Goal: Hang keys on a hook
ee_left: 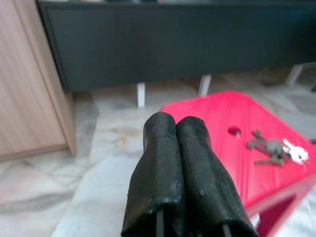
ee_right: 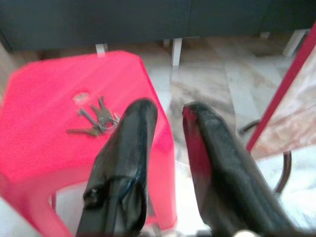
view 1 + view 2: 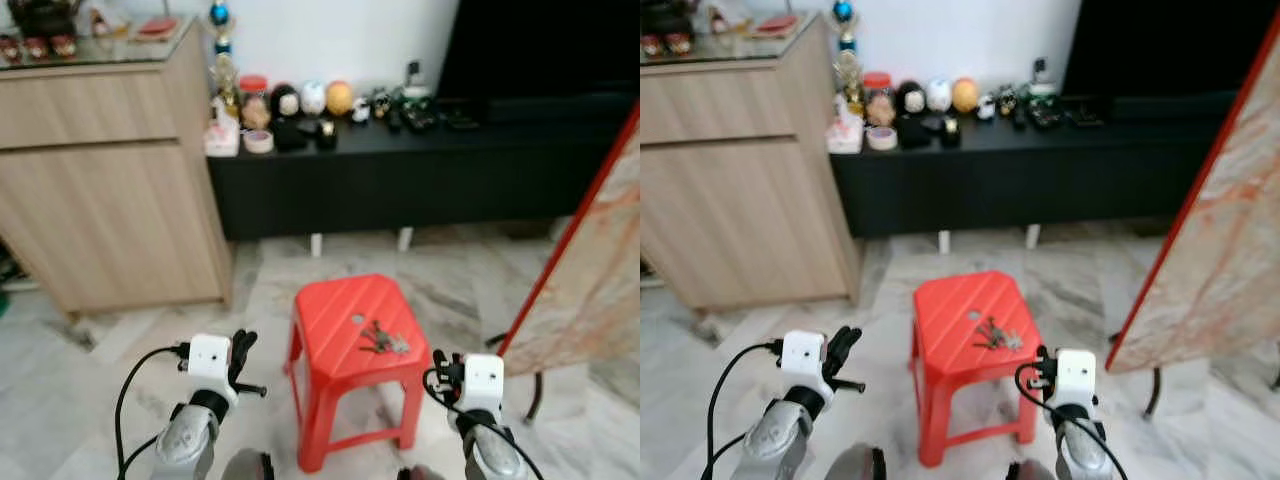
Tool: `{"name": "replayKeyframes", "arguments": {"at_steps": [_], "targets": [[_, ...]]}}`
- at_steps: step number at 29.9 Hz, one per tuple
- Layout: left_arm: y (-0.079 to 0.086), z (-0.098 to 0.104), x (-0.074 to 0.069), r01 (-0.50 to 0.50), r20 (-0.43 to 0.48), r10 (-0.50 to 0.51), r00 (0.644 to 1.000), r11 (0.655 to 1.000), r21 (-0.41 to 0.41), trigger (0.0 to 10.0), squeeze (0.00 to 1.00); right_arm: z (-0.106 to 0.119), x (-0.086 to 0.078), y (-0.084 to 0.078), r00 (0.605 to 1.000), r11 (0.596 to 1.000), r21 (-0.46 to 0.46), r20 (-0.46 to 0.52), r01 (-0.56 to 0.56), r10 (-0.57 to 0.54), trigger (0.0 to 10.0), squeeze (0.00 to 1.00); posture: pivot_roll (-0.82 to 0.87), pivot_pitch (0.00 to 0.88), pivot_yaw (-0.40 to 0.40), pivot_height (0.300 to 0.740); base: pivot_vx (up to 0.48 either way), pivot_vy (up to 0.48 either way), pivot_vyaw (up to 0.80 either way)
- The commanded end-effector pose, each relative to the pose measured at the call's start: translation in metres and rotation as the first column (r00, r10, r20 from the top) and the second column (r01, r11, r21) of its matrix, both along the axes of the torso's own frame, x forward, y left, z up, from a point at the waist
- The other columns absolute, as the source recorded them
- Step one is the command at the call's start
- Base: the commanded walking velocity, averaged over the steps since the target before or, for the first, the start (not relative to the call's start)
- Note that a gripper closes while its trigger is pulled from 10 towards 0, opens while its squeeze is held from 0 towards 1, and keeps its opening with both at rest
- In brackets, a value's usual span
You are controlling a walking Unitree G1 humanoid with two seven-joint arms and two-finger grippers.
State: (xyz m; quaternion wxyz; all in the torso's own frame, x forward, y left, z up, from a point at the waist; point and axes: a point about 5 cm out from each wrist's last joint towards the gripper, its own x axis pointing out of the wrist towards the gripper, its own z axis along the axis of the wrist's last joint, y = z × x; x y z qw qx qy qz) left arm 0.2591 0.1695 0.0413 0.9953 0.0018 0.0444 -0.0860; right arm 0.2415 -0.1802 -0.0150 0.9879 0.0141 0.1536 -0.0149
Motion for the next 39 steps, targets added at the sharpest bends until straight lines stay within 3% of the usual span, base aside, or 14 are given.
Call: {"name": "replayKeyframes", "arguments": {"at_steps": [1,18,26,34,39], "targets": [[-0.001,-0.003,-0.002,-0.001,-0.016,0.001,1.000,1.000,-0.005,10.0,0.00,0.004,0.005,-0.001,1.000,1.000,-0.001,0.015,0.000,0.000,10.0,0.00,0.01,0.000,-0.021,0.640,0.000,0.000,0.00],[-0.003,-0.002,-0.002,0.004,-0.016,-0.005,1.000,1.000,-0.014,10.0,0.00,0.005,0.005,0.000,1.000,1.000,-0.009,0.019,-0.018,0.018,10.0,0.00,0.01,0.000,-0.022,0.640,0.000,0.000,0.00],[-0.003,-0.003,-0.003,0.004,-0.020,-0.005,1.000,1.000,-0.018,10.0,0.00,0.001,0.003,0.003,1.000,1.000,0.002,-0.002,-0.028,0.028,10.0,0.00,0.01,0.000,-0.018,0.640,0.000,0.000,0.50],[-0.004,-0.004,-0.001,0.018,-0.028,-0.019,0.999,1.000,-0.020,10.0,0.00,0.010,0.016,0.005,0.995,0.995,0.007,0.024,-0.099,0.099,10.0,0.00,-0.01,0.000,-0.002,0.640,0.000,0.000,0.00],[-0.004,-0.003,-0.001,0.019,-0.027,-0.019,0.999,1.000,-0.022,10.0,0.00,0.012,0.019,0.001,0.998,0.998,0.021,0.029,-0.054,0.054,10.0,0.00,-0.01,0.000,-0.002,0.640,0.000,0.000,0.00]]}}
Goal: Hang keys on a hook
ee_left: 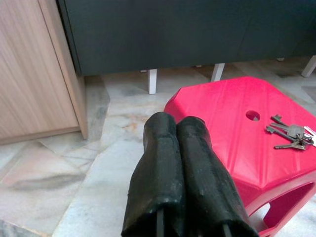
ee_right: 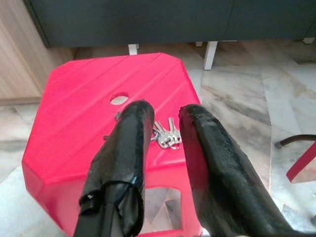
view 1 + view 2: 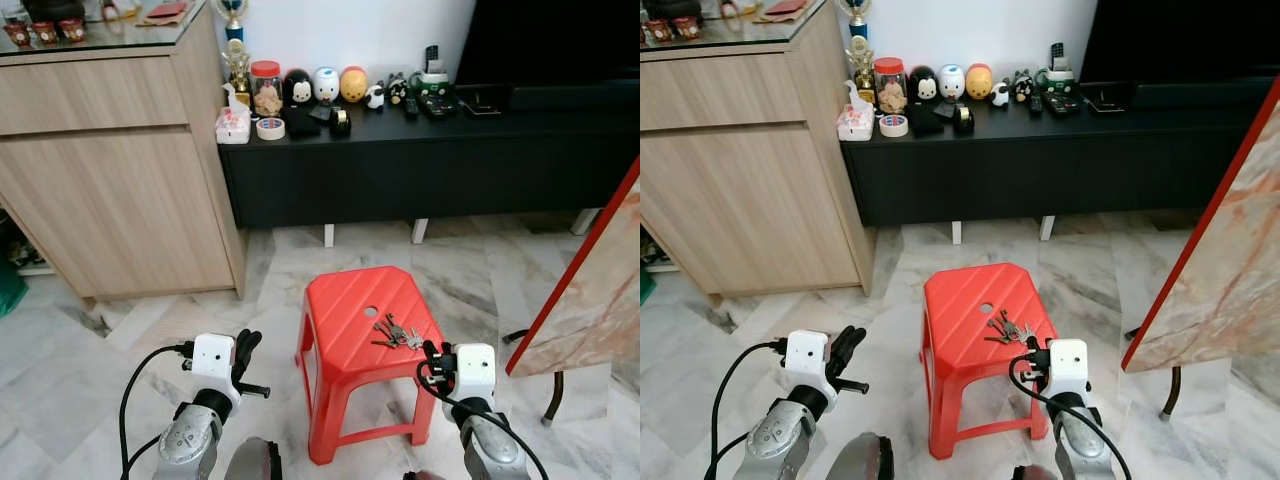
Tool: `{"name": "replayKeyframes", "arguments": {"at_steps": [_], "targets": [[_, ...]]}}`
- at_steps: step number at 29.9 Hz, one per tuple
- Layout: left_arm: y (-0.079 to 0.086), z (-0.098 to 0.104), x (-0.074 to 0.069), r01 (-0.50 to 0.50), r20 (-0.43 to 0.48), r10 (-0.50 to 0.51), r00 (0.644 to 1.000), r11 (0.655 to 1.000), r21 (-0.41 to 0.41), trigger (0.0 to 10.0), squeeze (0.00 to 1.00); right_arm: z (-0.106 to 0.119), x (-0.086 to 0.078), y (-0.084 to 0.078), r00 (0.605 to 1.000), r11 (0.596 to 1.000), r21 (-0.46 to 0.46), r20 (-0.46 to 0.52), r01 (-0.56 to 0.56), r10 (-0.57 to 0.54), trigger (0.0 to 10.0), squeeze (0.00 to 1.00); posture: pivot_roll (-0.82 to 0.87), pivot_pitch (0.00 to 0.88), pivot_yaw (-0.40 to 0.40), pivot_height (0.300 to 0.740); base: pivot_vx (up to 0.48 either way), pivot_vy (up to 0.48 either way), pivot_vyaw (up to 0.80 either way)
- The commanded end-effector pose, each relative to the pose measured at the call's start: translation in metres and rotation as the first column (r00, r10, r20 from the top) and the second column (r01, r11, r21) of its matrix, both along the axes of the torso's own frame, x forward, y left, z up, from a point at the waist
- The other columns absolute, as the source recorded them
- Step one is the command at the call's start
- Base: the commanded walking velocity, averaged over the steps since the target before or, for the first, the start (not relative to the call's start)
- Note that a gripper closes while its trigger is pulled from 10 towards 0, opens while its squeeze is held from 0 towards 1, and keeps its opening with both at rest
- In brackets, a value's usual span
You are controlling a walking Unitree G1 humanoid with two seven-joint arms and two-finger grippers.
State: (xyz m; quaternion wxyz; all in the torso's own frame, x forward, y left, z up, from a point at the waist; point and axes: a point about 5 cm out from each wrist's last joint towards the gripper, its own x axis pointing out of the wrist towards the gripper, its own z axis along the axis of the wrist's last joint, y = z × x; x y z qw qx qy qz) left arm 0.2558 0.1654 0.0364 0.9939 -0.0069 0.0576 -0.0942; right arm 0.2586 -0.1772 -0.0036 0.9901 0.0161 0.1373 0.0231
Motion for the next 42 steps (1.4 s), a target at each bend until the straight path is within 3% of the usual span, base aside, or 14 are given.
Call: {"name": "replayKeyframes", "arguments": {"at_steps": [1,11,42], "targets": [[-0.0001,0.0017,0.0018,0.005,0.000,-0.005,1.000,1.000,-0.006,10.0,0.00,0.0004,0.0021,-0.0027,1.000,1.000,0.010,-0.005,0.027,-0.027,10.0,0.00,-0.01,0.000,-0.002,0.640,0.251,0.000,0.00],[0.0022,0.0031,0.0030,0.004,0.002,-0.004,1.000,1.000,-0.003,10.0,0.00,-0.0073,-0.0073,0.0020,0.999,1.000,0.006,-0.030,0.020,-0.020,10.0,0.00,-0.01,0.000,0.003,0.640,0.279,0.000,0.06],[0.0021,0.0014,0.0023,-0.007,0.001,0.007,1.000,1.000,-0.004,10.0,0.00,-0.0084,-0.0029,-0.0020,0.997,0.998,0.023,-0.052,0.053,-0.051,10.0,0.00,0.01,0.000,-0.009,0.640,0.290,0.000,0.12]]}}
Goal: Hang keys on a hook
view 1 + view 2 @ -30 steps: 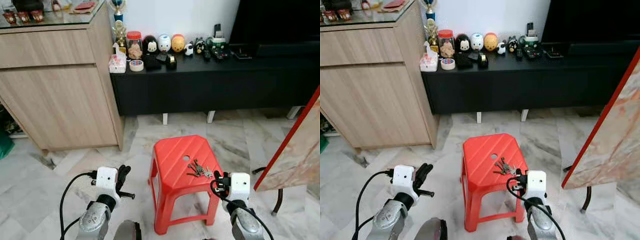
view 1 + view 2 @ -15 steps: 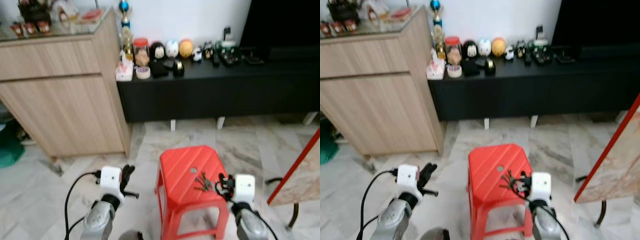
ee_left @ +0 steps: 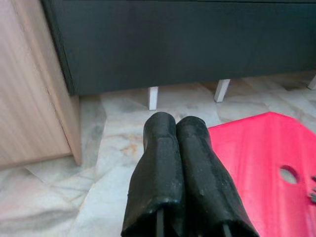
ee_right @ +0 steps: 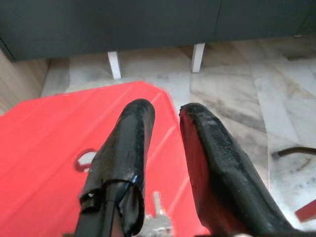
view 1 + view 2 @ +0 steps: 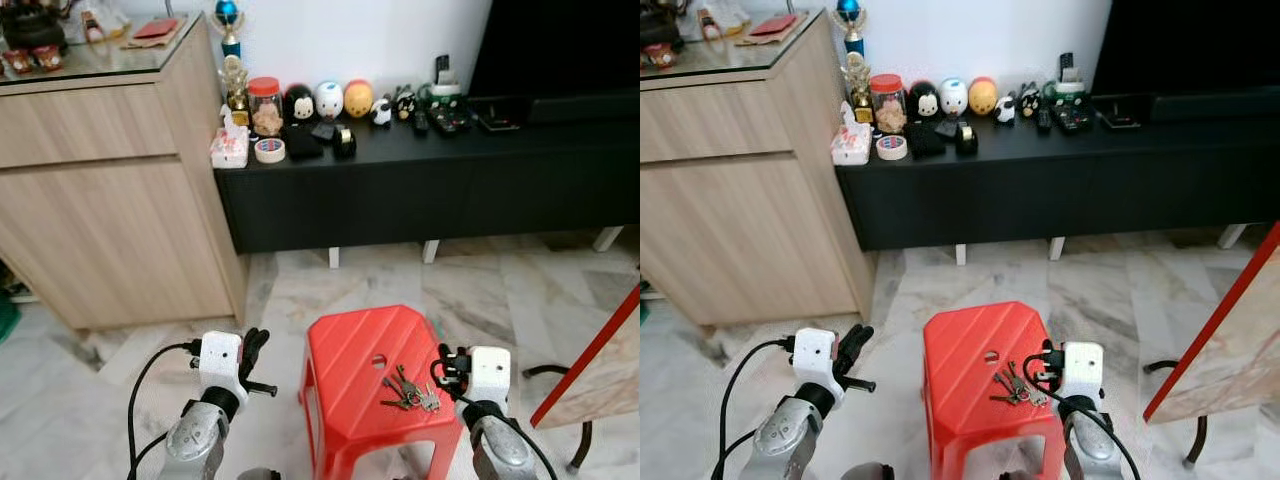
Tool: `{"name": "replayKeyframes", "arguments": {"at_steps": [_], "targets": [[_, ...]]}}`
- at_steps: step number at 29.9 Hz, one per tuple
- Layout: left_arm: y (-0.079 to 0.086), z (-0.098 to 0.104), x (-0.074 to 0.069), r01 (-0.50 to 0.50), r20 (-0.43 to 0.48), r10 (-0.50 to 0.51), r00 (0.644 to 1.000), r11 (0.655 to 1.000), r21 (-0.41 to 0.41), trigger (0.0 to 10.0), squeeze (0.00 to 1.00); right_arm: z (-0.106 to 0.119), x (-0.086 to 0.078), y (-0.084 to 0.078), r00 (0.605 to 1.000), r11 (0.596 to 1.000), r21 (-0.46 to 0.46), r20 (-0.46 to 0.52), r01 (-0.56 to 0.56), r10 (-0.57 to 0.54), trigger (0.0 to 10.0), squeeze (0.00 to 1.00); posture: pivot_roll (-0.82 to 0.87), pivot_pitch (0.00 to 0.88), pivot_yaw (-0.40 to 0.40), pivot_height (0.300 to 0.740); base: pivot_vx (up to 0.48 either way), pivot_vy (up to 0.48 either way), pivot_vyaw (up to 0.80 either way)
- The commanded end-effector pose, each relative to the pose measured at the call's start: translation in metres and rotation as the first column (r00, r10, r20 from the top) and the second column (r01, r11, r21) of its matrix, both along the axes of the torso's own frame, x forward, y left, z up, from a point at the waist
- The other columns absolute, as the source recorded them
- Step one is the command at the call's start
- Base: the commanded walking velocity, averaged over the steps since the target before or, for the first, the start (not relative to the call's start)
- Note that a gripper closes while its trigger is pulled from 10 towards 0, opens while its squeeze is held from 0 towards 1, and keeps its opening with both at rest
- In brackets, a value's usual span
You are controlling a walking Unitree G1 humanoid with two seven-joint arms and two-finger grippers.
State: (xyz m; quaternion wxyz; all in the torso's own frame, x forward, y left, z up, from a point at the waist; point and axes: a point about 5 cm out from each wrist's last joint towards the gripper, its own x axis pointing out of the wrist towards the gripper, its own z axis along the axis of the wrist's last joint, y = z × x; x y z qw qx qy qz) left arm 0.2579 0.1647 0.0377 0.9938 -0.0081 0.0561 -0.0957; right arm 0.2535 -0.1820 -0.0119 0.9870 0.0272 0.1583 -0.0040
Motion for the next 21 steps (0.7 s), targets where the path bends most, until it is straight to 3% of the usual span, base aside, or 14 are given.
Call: {"name": "replayKeyframes", "arguments": {"at_steps": [1,12,21], "targets": [[0.0028,0.0000,0.0001,-0.009,-0.003,0.009,1.000,1.000,-0.002,10.0,0.00,-0.0008,0.0020,0.0025,1.000,1.000,0.013,-0.013,-0.005,0.005,10.0,0.00,0.01,0.000,-0.009,0.640,0.292,0.000,0.00],[0.0032,0.0001,-0.0006,-0.012,-0.001,0.012,1.000,1.000,-0.002,10.0,0.00,-0.0043,0.0010,0.0010,0.999,1.000,0.008,-0.047,-0.015,0.015,10.0,0.00,0.01,0.000,-0.010,0.640,0.289,0.000,0.00],[0.0034,0.0009,-0.0006,-0.015,0.006,0.015,1.000,1.000,0.001,10.0,0.00,-0.0076,0.0018,0.0024,0.992,0.997,-0.019,-0.100,-0.078,0.075,10.0,0.00,0.01,0.000,-0.006,0.640,0.000,0.000,0.00]]}}
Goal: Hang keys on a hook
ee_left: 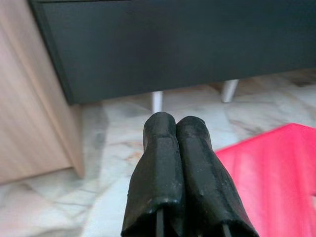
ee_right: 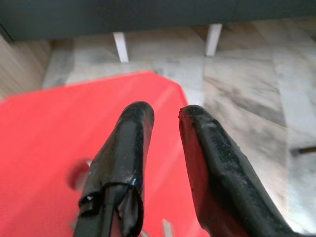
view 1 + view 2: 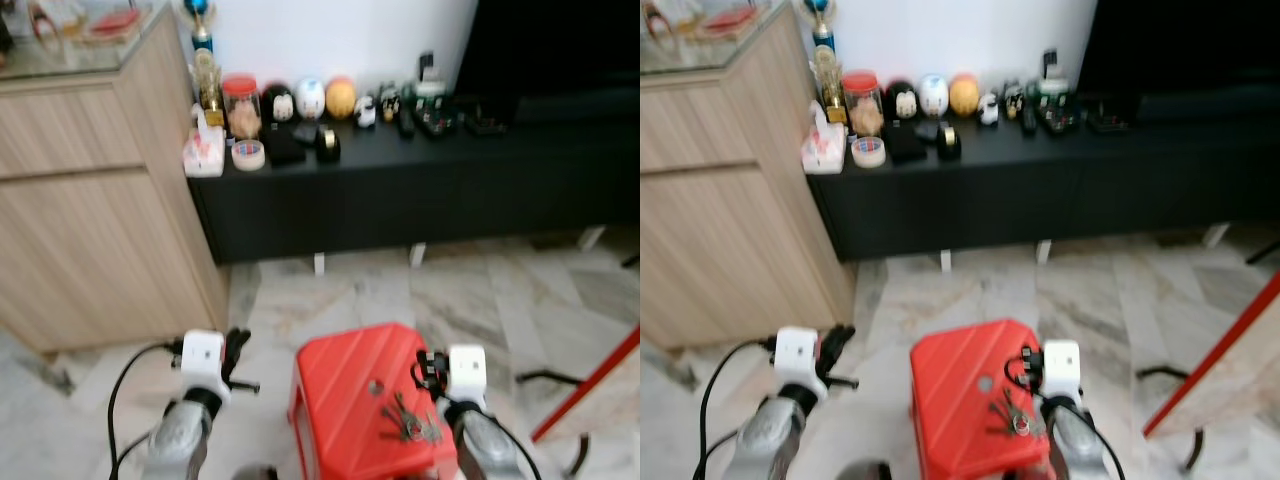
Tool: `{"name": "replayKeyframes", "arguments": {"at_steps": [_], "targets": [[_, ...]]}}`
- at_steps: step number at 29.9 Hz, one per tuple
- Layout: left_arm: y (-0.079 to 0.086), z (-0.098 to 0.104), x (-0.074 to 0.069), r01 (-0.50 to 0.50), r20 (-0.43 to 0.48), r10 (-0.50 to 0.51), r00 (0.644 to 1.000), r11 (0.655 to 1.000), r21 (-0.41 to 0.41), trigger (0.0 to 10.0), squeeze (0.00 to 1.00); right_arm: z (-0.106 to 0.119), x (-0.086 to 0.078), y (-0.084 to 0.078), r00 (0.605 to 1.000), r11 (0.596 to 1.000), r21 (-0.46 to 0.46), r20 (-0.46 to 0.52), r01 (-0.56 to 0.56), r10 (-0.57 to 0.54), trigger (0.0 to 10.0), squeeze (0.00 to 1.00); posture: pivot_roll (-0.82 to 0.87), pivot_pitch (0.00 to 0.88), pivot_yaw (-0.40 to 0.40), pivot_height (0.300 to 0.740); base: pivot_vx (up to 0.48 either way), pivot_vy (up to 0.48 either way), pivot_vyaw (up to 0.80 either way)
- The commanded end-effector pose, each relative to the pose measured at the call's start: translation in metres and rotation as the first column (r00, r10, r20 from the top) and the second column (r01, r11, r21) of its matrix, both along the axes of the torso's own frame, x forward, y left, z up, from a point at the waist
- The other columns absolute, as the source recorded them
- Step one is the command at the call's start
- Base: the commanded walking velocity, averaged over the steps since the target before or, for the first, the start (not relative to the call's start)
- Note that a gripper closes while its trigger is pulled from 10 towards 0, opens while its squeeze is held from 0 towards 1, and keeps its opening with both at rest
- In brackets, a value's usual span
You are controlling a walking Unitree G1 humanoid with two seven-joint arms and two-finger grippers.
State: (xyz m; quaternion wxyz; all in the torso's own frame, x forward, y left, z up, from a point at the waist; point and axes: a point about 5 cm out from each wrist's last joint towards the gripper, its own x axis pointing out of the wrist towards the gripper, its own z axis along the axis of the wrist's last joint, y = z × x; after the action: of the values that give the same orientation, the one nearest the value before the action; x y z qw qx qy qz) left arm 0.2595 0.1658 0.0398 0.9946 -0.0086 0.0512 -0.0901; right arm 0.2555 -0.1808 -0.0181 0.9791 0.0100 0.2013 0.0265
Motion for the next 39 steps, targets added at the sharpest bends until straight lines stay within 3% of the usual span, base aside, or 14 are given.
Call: {"name": "replayKeyframes", "arguments": {"at_steps": [1,14,18,19,21,30,31,32,39], "targets": [[0.002,-0.001,-0.002,-0.003,-0.004,0.003,1.000,1.000,0.002,10.0,0.00,-0.001,0.000,0.001,1.000,1.000,0.003,-0.014,-0.010,0.010,10.0,0.00,0.01,0.000,-0.006,0.640,0.000,0.000,0.00],[0.000,-0.001,-0.002,0.006,-0.008,-0.006,1.000,1.000,-0.001,10.0,0.00,-0.011,0.004,0.015,0.970,0.985,-0.019,-0.174,-0.173,0.167,10.0,0.00,0.01,0.000,-0.002,0.640,0.000,0.000,0.00],[-0.001,-0.001,-0.002,0.007,-0.009,-0.007,1.000,1.000,-0.001,10.0,0.00,-0.011,0.006,0.017,0.964,0.984,0.029,-0.197,-0.175,0.177,10.0,0.00,0.01,0.000,-0.002,0.640,0.000,0.000,0.00],[-0.001,-0.001,-0.002,0.009,-0.011,-0.009,1.000,1.000,0.000,10.0,0.00,-0.011,0.007,0.019,0.961,0.982,0.050,-0.205,-0.181,0.187,10.0,0.95,0.01,0.000,-0.002,0.640,0.000,0.000,0.00],[-0.001,-0.001,-0.002,0.010,-0.012,-0.010,1.000,1.000,0.001,10.0,0.00,-0.011,0.007,0.020,0.959,0.982,0.056,-0.210,-0.180,0.188,10.0,1.00,0.01,0.000,-0.002,0.640,0.000,0.000,0.00],[-0.005,-0.001,-0.001,0.021,-0.013,-0.021,1.000,1.000,0.005,10.0,0.00,-0.014,0.011,0.019,0.946,0.993,0.031,-0.302,-0.112,0.116,10.0,0.99,0.02,0.000,0.004,0.640,0.000,0.000,0.00],[-0.005,-0.001,-0.001,0.023,-0.013,-0.023,1.000,1.000,0.006,10.0,0.00,-0.015,0.011,0.020,0.944,0.994,0.042,-0.309,-0.104,0.112,10.0,0.12,0.02,0.000,0.004,0.640,0.000,0.000,0.00],[-0.005,-0.001,-0.001,0.026,-0.012,-0.026,1.000,1.000,0.008,10.0,0.00,-0.015,0.011,0.021,0.941,0.994,0.052,-0.318,-0.101,0.112,10.0,0.00,0.02,0.000,0.003,0.640,0.000,0.000,0.00],[-0.007,0.001,-0.002,0.032,-0.004,-0.032,0.999,0.999,0.012,10.0,0.00,-0.012,0.014,0.023,0.956,0.995,0.092,-0.284,-0.044,0.068,10.0,0.00,0.02,0.016,-0.001,0.640,0.000,0.000,0.00]]}}
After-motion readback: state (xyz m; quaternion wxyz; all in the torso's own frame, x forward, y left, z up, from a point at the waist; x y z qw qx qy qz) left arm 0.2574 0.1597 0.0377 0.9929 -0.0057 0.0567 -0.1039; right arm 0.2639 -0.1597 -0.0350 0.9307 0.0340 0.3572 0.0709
